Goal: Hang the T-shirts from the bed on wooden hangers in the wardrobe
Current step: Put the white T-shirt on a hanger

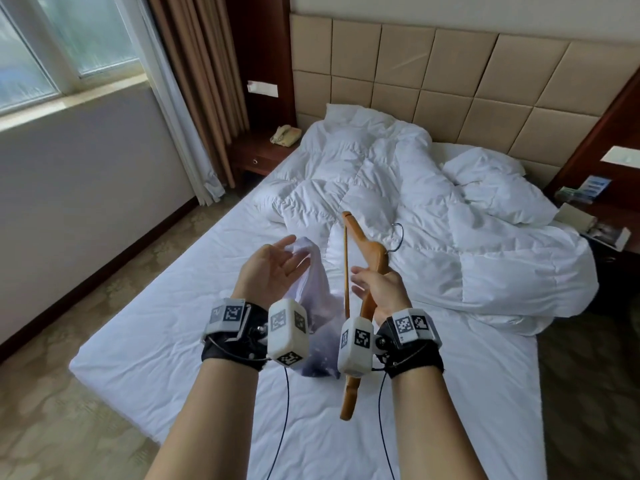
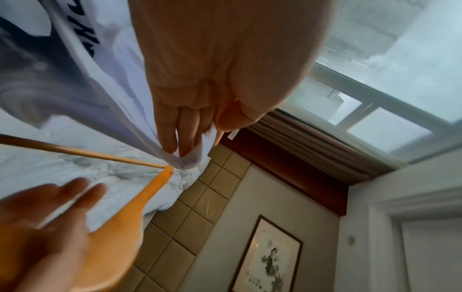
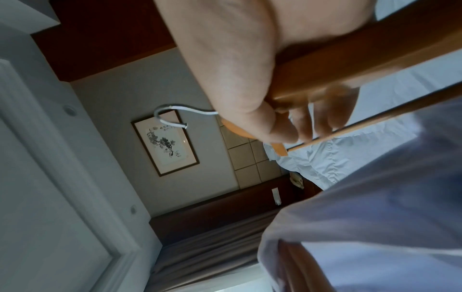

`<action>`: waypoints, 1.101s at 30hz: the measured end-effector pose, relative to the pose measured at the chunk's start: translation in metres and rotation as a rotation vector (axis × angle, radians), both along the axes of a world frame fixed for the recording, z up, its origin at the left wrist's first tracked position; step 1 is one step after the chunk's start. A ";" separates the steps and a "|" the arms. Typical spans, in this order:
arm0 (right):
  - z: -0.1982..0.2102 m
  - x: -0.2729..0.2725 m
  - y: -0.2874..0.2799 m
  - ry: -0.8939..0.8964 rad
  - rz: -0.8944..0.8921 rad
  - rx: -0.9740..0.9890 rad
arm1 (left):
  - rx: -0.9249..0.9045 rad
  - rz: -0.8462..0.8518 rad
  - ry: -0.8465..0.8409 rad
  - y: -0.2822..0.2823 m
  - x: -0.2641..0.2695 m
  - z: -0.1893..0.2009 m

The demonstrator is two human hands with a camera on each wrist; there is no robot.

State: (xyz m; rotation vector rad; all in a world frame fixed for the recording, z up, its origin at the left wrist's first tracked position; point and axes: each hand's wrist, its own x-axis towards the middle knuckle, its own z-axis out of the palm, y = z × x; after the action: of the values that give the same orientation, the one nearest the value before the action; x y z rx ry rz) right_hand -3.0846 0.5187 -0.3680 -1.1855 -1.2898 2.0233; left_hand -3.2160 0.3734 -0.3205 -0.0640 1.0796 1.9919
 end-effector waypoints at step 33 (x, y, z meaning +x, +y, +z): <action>0.020 0.037 0.011 0.128 0.133 0.166 | -0.804 -0.226 0.618 0.006 0.034 -0.092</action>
State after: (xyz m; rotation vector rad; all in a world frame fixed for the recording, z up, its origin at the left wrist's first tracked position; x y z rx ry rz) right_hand -3.0474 0.5298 -0.3476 -0.9012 -1.4743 2.0030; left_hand -3.1816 0.3799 -0.4124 0.2542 2.1275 1.2819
